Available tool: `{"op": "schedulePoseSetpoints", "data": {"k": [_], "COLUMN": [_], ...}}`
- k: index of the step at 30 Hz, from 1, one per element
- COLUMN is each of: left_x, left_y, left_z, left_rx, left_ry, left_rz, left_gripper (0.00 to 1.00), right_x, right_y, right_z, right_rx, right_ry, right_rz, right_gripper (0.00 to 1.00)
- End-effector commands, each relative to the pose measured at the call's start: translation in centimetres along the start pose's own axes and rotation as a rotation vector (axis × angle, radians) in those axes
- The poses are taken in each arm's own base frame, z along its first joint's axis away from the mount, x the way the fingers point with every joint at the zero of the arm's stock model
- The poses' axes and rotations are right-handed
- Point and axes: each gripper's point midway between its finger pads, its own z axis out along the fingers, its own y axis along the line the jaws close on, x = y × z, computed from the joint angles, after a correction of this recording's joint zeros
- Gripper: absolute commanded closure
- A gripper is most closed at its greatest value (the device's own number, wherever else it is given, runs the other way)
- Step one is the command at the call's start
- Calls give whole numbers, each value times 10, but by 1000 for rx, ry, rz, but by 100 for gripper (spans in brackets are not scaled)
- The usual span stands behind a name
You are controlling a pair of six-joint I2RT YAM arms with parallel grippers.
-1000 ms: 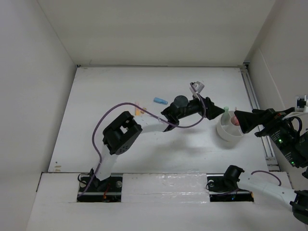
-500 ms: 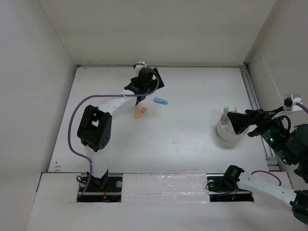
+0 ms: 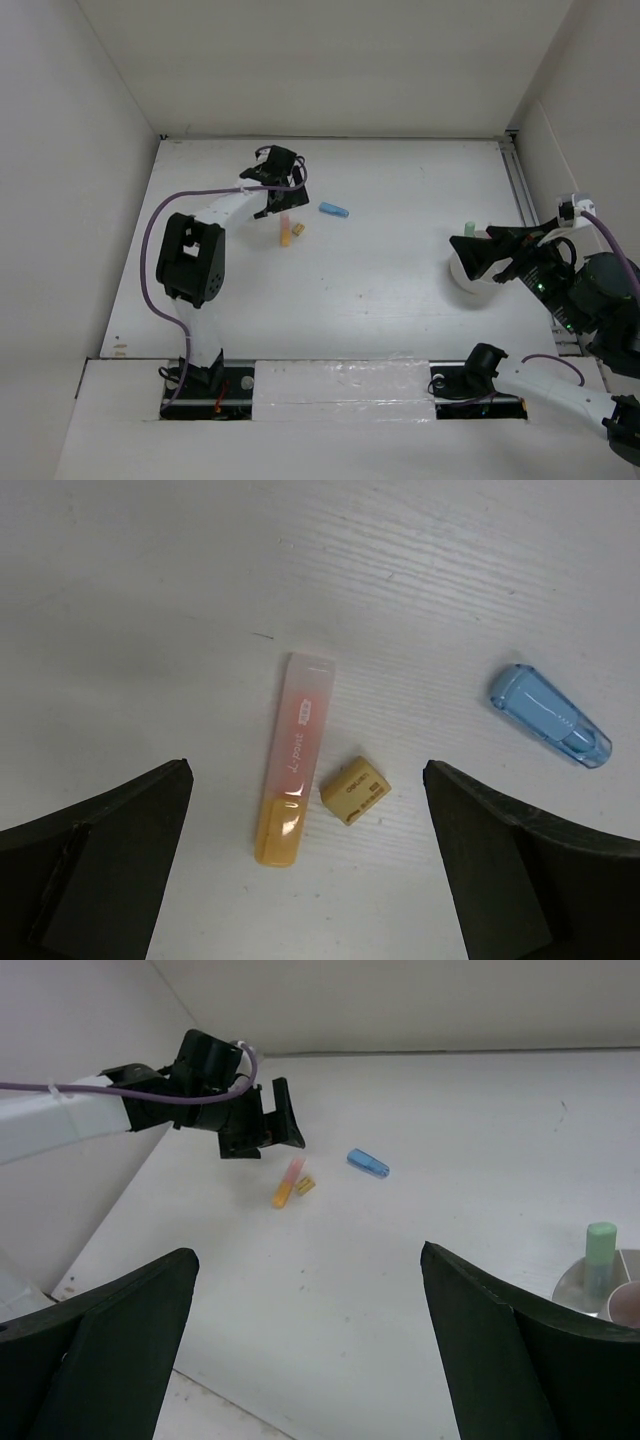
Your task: Sort the stationery into containers
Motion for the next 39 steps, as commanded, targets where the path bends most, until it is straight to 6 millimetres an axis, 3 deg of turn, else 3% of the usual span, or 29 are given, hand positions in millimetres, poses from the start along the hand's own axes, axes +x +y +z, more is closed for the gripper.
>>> {"op": "schedulePoseSetpoints", "data": {"k": [1,5,13,22,25,28,30,34,36,38,39], "left_x": [17,27,45,54,61,63,68,47,27,5,-17], "left_y": [18,22,26,42,45,56,64,74,69,55,35], "left_z": [0,16,40,51,56,61,63,51,34,14,-13], "left_rx": [-43,-19,-46,-151,-163,-187,-204,-233,-214,-154,-76], "left_ry": [53,99,158,204,222,240,254,179,117,38,-56], "left_rz": [52,31,53,72,77,54,37,-17,-31,-46,-60], "left_gripper": [0,8,14,65,71,100,100,100,100,100,100], "right_x": [-15,-16,-14,-14,-15,-15,-15,-13,-14,-18,-20], "right_y": [12,12,11,7,5,5,5,6,4,3,0], "right_z": [-1,-4,-5,-9,-9,-9,-9,-6,-6,-7,-10], "right_rx": [-57,-69,-69,-67,-58,-58,-58,-54,-46,-38,-32], "right_ry": [-56,-61,-61,-79,-83,-83,-83,-75,-78,-90,-101], "right_rz": [21,24,24,33,33,33,33,20,20,25,29], "right_gripper": [1,1,1,1,1,1,1,1,1,1,1]}}
